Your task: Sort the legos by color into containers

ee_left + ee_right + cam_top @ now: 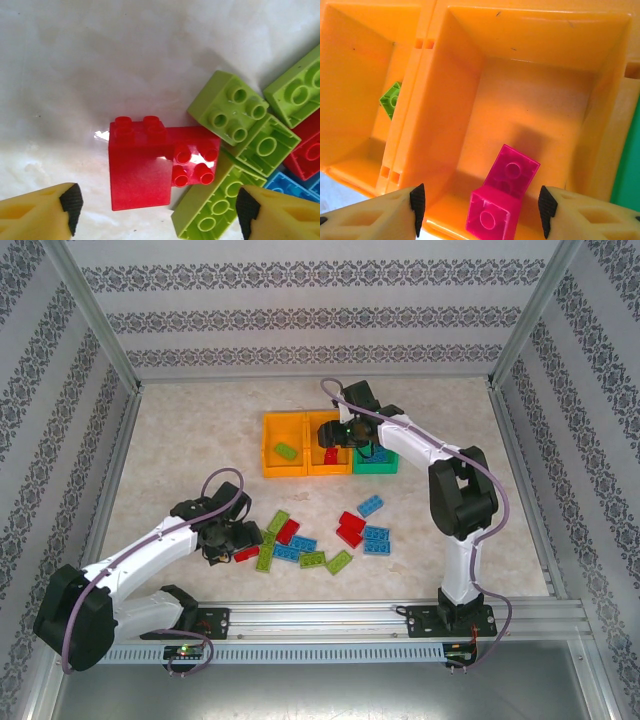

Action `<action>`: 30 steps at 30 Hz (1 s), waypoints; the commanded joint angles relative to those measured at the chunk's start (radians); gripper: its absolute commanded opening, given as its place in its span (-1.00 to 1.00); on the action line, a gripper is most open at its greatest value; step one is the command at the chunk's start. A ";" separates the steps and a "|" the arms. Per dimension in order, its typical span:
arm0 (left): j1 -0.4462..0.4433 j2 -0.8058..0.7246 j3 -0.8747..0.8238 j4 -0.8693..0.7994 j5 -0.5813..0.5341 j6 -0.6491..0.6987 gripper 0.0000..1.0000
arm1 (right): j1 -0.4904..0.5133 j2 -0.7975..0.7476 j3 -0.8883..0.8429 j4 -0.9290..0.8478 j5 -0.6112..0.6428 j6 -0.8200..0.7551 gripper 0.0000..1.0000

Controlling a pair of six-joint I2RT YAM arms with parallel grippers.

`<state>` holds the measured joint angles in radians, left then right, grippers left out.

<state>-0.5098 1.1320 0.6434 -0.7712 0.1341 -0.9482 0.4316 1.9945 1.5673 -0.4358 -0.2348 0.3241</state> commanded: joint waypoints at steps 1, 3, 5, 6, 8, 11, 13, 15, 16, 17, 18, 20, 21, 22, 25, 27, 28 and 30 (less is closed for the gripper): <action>-0.012 -0.021 -0.039 -0.013 -0.005 -0.032 0.47 | -0.008 -0.082 -0.023 0.002 -0.014 0.012 0.29; -0.012 -0.027 -0.059 0.003 -0.008 -0.036 0.40 | -0.011 -0.095 -0.031 0.001 -0.011 0.009 0.30; -0.012 -0.024 -0.073 0.024 -0.005 -0.037 0.35 | -0.014 -0.105 -0.036 -0.003 -0.009 0.009 0.30; -0.013 -0.020 -0.077 0.030 -0.006 -0.035 0.32 | -0.016 -0.109 -0.039 -0.005 -0.007 0.009 0.30; -0.012 -0.013 -0.079 0.035 -0.014 -0.031 0.24 | -0.019 -0.119 -0.048 -0.007 -0.003 0.009 0.30; -0.013 -0.013 -0.078 0.035 -0.030 -0.024 0.12 | -0.021 -0.138 -0.064 -0.007 0.000 0.007 0.30; -0.013 -0.013 -0.079 0.039 -0.037 -0.021 0.11 | -0.021 -0.147 -0.075 -0.007 -0.004 0.003 0.31; -0.011 -0.013 -0.080 0.044 -0.044 -0.018 0.09 | -0.021 -0.154 -0.086 -0.007 -0.004 0.000 0.31; -0.011 -0.013 -0.081 0.046 -0.049 -0.015 0.06 | -0.021 -0.155 -0.090 -0.009 -0.001 -0.003 0.31; -0.010 -0.012 -0.082 0.048 -0.053 -0.012 0.04 | -0.021 -0.158 -0.096 -0.011 0.000 -0.004 0.31; -0.011 -0.012 -0.084 0.051 -0.059 -0.009 0.03 | -0.020 -0.160 -0.100 -0.013 0.003 -0.006 0.31; -0.009 -0.006 -0.091 0.068 -0.068 -0.006 0.02 | -0.022 -0.169 -0.113 -0.015 0.009 -0.008 0.31; -0.009 -0.005 -0.094 0.080 -0.067 -0.003 0.02 | -0.022 -0.173 -0.119 -0.015 0.011 -0.009 0.31; -0.009 -0.001 -0.097 0.095 -0.061 0.000 0.01 | -0.023 -0.180 -0.126 -0.016 0.014 -0.010 0.31; -0.010 0.023 -0.093 0.100 -0.063 0.015 -0.03 | -0.028 -0.207 -0.146 -0.024 0.026 -0.018 0.32; -0.010 0.040 -0.087 0.101 -0.067 0.026 -0.07 | -0.035 -0.230 -0.166 -0.024 0.033 -0.020 0.32; -0.009 0.046 -0.088 0.106 -0.065 0.029 -0.09 | -0.041 -0.243 -0.177 -0.024 0.035 -0.019 0.32; -0.008 0.057 -0.088 0.117 -0.063 0.031 -0.15 | -0.051 -0.270 -0.202 -0.023 0.039 -0.020 0.32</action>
<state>-0.5106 1.1748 0.5644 -0.6815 0.0921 -0.9451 0.3977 1.7824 1.3926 -0.4446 -0.2214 0.3157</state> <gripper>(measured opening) 0.433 0.660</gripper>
